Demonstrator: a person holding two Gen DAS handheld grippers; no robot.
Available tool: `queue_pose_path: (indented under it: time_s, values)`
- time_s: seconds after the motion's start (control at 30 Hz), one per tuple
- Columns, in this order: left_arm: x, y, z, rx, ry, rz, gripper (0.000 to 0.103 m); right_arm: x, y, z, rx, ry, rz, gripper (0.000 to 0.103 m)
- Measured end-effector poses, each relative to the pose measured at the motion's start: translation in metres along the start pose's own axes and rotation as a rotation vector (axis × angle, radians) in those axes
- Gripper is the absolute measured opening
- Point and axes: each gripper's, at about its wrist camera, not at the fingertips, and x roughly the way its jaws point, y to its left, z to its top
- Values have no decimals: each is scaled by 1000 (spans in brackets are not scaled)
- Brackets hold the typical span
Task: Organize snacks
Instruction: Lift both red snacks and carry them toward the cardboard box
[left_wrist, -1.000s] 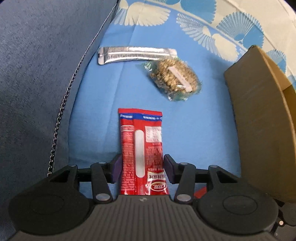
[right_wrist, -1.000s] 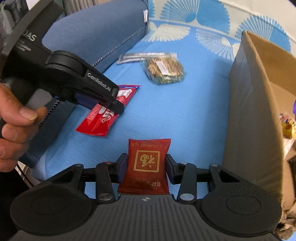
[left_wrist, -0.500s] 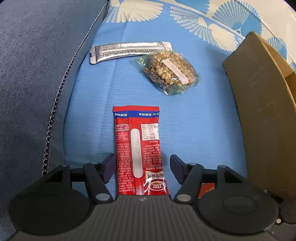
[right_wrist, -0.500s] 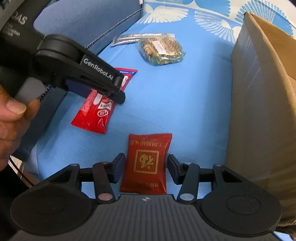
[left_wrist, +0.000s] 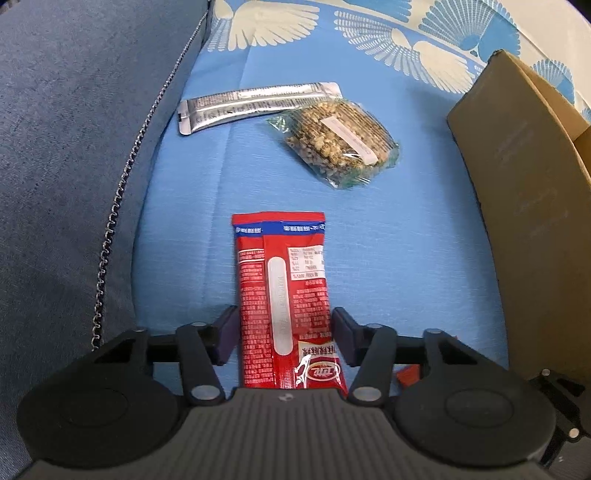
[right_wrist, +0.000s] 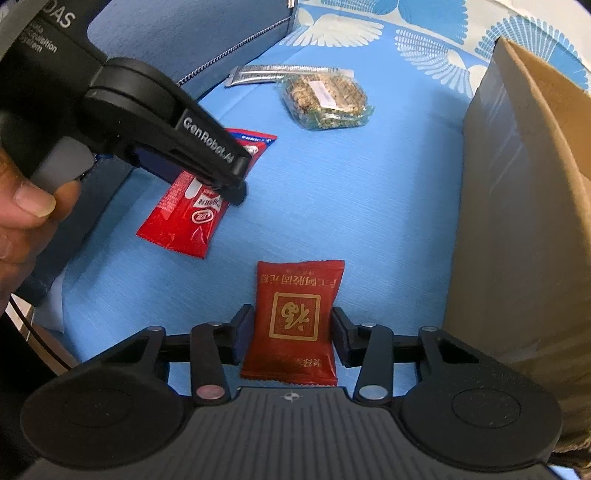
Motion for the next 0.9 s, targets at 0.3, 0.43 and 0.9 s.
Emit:
queue_pose_path:
  time_s: [0.3, 0.43, 0.9]
  values:
    - [-16, 7, 5, -30, -88, -27, 51, -23, -8, 5, 37, -136, 2, 44]
    - [-24, 8, 7, -42, -132, -39, 51, -33, -12, 7, 45, -193, -22, 44]
    - [-32, 5, 10, -38, -212, -50, 51, -59, -12, 7, 29, -323, -63, 44]
